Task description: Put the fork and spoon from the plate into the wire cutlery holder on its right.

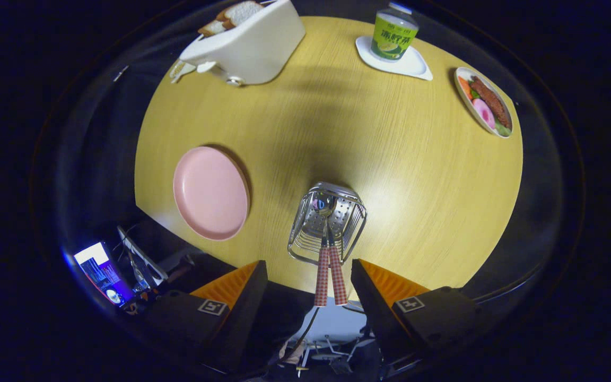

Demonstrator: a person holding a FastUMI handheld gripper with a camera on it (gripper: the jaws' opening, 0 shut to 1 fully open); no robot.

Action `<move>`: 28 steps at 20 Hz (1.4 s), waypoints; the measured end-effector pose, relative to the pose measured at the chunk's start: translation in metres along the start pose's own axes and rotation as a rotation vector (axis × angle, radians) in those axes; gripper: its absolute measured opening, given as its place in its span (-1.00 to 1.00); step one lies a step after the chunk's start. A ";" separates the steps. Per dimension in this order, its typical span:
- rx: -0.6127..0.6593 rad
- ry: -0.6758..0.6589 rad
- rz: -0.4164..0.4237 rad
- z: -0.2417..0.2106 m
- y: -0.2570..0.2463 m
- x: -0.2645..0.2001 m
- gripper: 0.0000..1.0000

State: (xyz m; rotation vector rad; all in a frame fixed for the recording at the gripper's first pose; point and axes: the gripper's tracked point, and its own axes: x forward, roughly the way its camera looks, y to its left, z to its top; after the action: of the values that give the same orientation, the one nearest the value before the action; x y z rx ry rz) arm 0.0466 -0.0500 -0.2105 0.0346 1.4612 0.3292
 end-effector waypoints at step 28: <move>-0.066 -1.014 -0.208 -0.056 0.090 -0.070 0.94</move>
State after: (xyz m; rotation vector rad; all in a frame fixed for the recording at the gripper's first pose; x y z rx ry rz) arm -0.0310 0.0090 -0.1291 -0.0055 0.4412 0.1425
